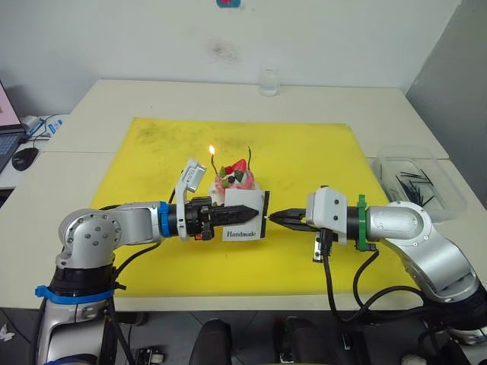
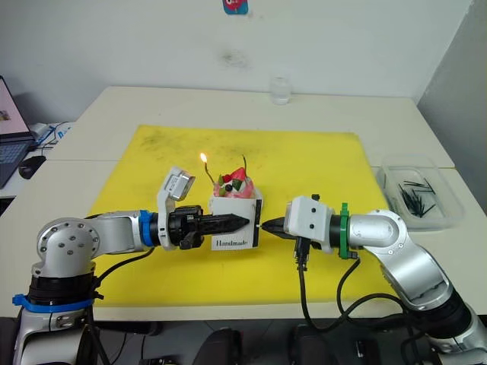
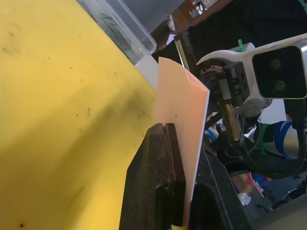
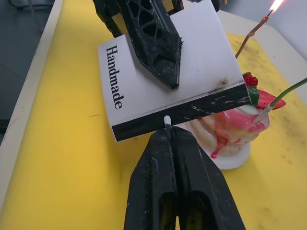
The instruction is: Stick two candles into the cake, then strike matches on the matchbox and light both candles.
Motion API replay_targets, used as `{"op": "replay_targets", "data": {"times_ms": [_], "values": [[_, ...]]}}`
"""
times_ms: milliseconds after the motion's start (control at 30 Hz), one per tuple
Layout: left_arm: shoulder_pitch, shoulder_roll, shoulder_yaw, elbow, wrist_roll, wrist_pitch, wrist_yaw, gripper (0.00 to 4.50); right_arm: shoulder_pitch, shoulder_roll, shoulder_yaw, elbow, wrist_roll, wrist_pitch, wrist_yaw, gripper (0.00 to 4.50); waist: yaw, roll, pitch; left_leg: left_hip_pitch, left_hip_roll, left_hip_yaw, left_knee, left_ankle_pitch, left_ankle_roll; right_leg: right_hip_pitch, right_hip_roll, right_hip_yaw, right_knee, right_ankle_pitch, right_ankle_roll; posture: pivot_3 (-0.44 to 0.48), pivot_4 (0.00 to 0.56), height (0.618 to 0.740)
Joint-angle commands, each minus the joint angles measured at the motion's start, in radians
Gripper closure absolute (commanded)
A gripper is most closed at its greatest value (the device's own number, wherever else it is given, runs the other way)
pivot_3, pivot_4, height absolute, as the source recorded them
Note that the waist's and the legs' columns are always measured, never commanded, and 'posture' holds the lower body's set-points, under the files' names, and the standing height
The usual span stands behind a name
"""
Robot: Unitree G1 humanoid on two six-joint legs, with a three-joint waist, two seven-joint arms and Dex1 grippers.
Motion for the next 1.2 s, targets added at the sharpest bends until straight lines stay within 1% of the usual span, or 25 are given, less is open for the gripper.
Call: {"op": "replay_targets", "data": {"times_ms": [33, 100, 167, 200, 233, 267, 333, 400, 467, 500, 567, 667, 767, 867, 967, 1067, 1200], "values": [[-0.03, -0.055, 0.001, -0.038, -0.06, -0.02, 0.001, 4.5, -0.026, 0.034, 0.062, 0.002, -0.019, -0.036, 0.022, 4.49, 0.0, 0.0, 0.0, 0.0, 0.0, 0.0, 0.0, 0.0, 0.0, 0.0, 0.0, 0.0, 0.0, 0.0, 0.0, 0.0, 0.15, 0.74], [-0.049, -0.079, 0.002, -0.035, -0.05, -0.038, 0.009, 4.5, -0.012, 0.036, 0.101, 0.009, -0.029, -0.044, 0.057, 4.49, 0.001, 0.0, 0.0, 0.0, 0.0, 0.0, 0.0, 0.0, 0.0, 0.0, 0.0, 0.0, 0.0, 0.0, 0.0, 0.0, 0.15, 0.74], [-0.111, -0.065, 0.026, -0.028, -0.029, -0.064, 0.003, 4.5, 0.037, -0.026, 0.142, 0.002, -0.066, -0.099, 0.13, 4.49, 0.001, 0.0, 0.0, 0.0, 0.0, 0.0, 0.0, 0.0, 0.0, 0.0, 0.0, 0.0, 0.0, 0.0, 0.0, 0.0, 0.15, 0.74], [-0.166, -0.043, 0.06, -0.006, -0.035, -0.073, 0.008, 4.5, 0.076, -0.076, 0.134, -0.025, -0.059, -0.115, 0.173, 4.49, 0.007, -0.001, 0.001, 0.0, -0.001, 0.0, 0.0, 0.0, 0.0, 0.0, 0.0, 0.0, 0.0, 0.0, 0.0, 0.0, 0.15, 0.74], [-0.219, -0.011, 0.09, 0.016, -0.032, -0.08, 0.004, 4.5, 0.111, -0.12, 0.109, -0.057, -0.039, -0.123, 0.207, 4.49, 0.018, -0.006, 0.002, -0.001, -0.001, 0.0, 0.001, 0.0, 0.0, 0.0, 0.001, -0.001, 0.0, 0.0, 0.0, 0.0, 0.15, 0.74], [-0.264, 0.036, 0.112, 0.034, -0.019, -0.083, -0.016, 4.5, 0.139, -0.161, 0.072, -0.092, -0.004, -0.117, 0.234, 4.49, 0.02, -0.007, 0.002, -0.003, 0.0, -0.003, 0.001, 0.0, 0.0, 0.0, 0.002, -0.004, -0.001, 0.0, 0.0, 0.0, 0.15, 0.74], [-0.306, 0.124, 0.13, 0.056, 0.009, -0.079, -0.056, 4.5, 0.156, -0.207, 0.003, -0.129, 0.047, -0.102, 0.259, 4.49, 0.009, 0.0, 0.004, -0.003, 0.0, -0.001, 0.001, 0.0, 0.0, 0.0, 0.003, -0.002, -0.001, 0.0, 0.0, 0.0, 0.15, 0.74], [-0.305, 0.183, 0.124, 0.053, 0.026, -0.075, -0.091, 4.5, 0.143, -0.219, -0.046, -0.136, 0.089, -0.074, 0.252, 4.49, -0.011, 0.002, 0.003, 0.001, -0.001, 0.001, 0.0, 0.0, 0.0, 0.0, 0.002, 0.003, -0.001, 0.0, 0.001, 0.0, 0.15, 0.74], [-0.272, 0.215, 0.121, 0.024, 0.018, -0.06, -0.107, 4.5, 0.119, -0.213, -0.081, -0.129, 0.11, -0.051, 0.23, 4.49, -0.018, 0.002, 0.003, 0.007, -0.002, 0.001, -0.001, 0.0, 0.0, 0.004, 0.0, 0.004, -0.001, 0.0, 0.001, 0.0, 0.15, 0.74], [-0.245, 0.226, 0.12, -0.001, 0.011, -0.053, -0.112, 4.5, 0.102, -0.202, -0.095, -0.125, 0.118, -0.036, 0.213, 4.49, -0.02, 0.002, 0.003, 0.007, -0.001, 0.001, -0.001, 0.0, 0.0, 0.004, 0.0, 0.004, -0.001, 0.0, 0.001, 0.0, 0.15, 0.74], [-0.178, 0.23, 0.131, -0.052, -0.041, -0.022, -0.099, 4.5, 0.057, -0.166, -0.116, -0.116, 0.137, 0.003, 0.167, 4.49, -0.021, 0.001, 0.004, 0.007, 0.0, 0.001, -0.001, 0.0, 0.0, 0.003, 0.0, 0.004, 0.0, 0.0, 0.001, 0.0, 0.15, 0.74], [-0.067, 0.236, 0.136, -0.135, -0.091, 0.002, -0.085, 4.5, -0.012, -0.119, -0.123, -0.086, 0.133, 0.034, 0.118, 4.49, -0.022, 0.001, 0.004, 0.006, 0.001, -0.001, -0.001, 0.0, 0.0, 0.002, 0.0, 0.003, 0.002, 0.0, 0.001, 0.0, 0.15, 0.74], [0.06, 0.234, 0.139, -0.186, -0.104, 0.001, -0.067, 4.5, -0.09, -0.07, -0.108, -0.036, 0.106, 0.046, 0.068, 4.49, -0.022, 0.001, 0.004, 0.005, 0.001, -0.001, -0.001, 0.0, 0.0, 0.002, 0.0, 0.003, 0.001, 0.0, 0.001, 0.0, 0.15, 0.74], [0.182, 0.251, 0.133, -0.208, -0.06, -0.02, -0.08, 4.5, -0.15, -0.032, -0.079, 0.015, 0.059, 0.035, 0.03, 4.49, -0.022, 0.001, 0.004, 0.005, 0.0, -0.001, -0.001, 0.0, 0.0, 0.002, 0.0, 0.005, 0.001, 0.0, 0.001, 0.0, 0.15, 0.74], [0.281, 0.262, 0.111, -0.19, 0.029, -0.07, -0.109, 4.5, -0.21, 0.022, -0.041, 0.068, 0.003, 0.018, -0.013, 4.49, -0.022, 0.001, 0.004, 0.005, 0.0, -0.001, -0.001, 0.0, 0.0, 0.001, -0.001, 0.006, 0.0, 0.0, 0.001, 0.0, 0.15, 0.74], [0.324, 0.253, 0.083, -0.173, 0.087, -0.108, -0.132, 4.5, -0.26, 0.079, 0.005, 0.126, -0.061, 0.0, -0.053, 4.49, -0.021, 0.002, 0.004, 0.005, 0.0, -0.001, -0.001, 0.0, 0.0, 0.001, -0.001, 0.005, 0.001, 0.0, 0.0, 0.0, 0.15, 0.74], [0.337, 0.225, 0.044, -0.168, 0.128, -0.138, -0.143, 4.5, -0.319, 0.157, 0.053, 0.224, -0.151, -0.034, -0.114, 4.49, -0.018, 0.002, 0.004, 0.004, 0.0, 0.0, -0.001, 0.0, 0.0, 0.001, -0.001, 0.004, 0.001, 0.0, 0.0, 0.0, 0.15, 0.74]]}}
